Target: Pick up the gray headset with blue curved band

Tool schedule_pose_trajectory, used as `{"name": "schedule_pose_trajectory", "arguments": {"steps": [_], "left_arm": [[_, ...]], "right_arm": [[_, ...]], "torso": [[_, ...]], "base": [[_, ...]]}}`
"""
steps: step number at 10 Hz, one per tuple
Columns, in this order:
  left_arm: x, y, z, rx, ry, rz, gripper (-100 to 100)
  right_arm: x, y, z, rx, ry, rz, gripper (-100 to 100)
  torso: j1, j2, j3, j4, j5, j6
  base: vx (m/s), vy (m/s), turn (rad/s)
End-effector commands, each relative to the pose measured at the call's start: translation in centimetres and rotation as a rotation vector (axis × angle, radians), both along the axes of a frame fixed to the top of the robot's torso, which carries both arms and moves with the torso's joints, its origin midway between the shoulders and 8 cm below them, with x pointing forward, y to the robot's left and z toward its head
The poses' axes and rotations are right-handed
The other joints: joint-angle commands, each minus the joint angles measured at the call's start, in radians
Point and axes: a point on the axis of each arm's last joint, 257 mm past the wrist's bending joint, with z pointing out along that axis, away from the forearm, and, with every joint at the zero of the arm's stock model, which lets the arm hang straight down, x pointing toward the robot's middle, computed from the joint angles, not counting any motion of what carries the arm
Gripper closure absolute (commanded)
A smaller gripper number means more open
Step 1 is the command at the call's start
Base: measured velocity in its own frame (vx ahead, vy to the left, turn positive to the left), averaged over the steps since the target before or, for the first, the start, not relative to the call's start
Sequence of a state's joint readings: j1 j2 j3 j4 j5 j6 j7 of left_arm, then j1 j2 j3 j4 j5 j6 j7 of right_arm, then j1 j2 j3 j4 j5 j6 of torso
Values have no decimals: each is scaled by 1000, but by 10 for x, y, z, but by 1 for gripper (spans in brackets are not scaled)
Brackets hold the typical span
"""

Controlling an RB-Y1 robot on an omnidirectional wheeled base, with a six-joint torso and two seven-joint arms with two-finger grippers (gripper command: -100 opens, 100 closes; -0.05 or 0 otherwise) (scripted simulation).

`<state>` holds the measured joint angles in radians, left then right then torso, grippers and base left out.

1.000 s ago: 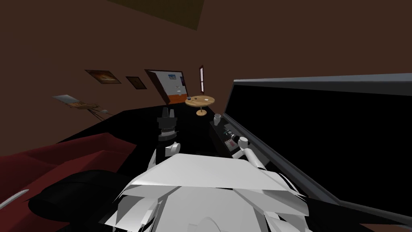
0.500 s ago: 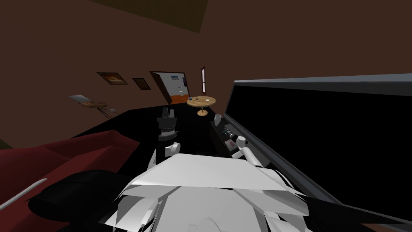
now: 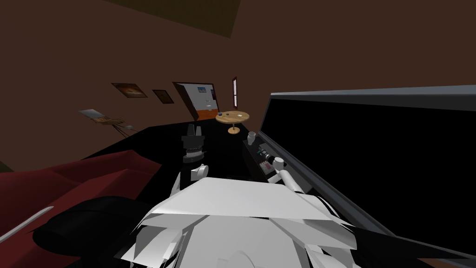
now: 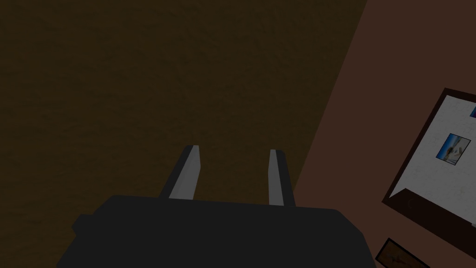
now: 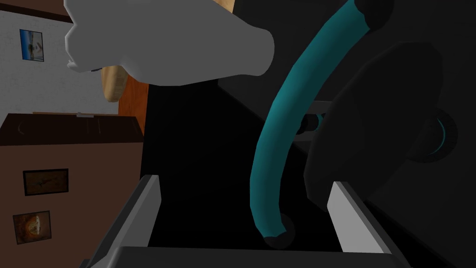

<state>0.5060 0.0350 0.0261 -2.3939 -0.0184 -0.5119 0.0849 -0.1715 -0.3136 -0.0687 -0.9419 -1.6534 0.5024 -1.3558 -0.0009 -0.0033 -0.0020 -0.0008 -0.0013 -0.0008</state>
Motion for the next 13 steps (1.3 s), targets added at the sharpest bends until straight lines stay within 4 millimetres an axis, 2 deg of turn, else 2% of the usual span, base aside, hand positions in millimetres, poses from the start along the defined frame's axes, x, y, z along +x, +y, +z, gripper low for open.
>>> {"name": "schedule_pose_trajectory", "arguments": {"steps": [1,3,4,5,13], "left_arm": [[0,0,0,0,0,0,0],[0,0,0,0,0,0,0],[0,0,0,0,0,0,0],[0,0,0,0,0,0,0],[0,0,0,0,0,0,0]], "right_arm": [[5,14,-2,-1,-2,11,-100],[15,45,-5,-3,-4,38,-100],[15,46,-5,-2,-4,39,-100],[19,63,-6,-3,-5,55,-100],[19,63,-6,-3,-5,55,-100]], "torso": [[0,0,0,0,0,0],[3,-2,-1,0,0,0],[4,-4,-2,-1,0,-2],[3,-3,-2,-1,0,-2],[1,-2,-1,0,-1,-2]], "base": [[6,6,-19],[32,34,-108],[13,14,-44],[5,5,-17],[0,0,1]]}}
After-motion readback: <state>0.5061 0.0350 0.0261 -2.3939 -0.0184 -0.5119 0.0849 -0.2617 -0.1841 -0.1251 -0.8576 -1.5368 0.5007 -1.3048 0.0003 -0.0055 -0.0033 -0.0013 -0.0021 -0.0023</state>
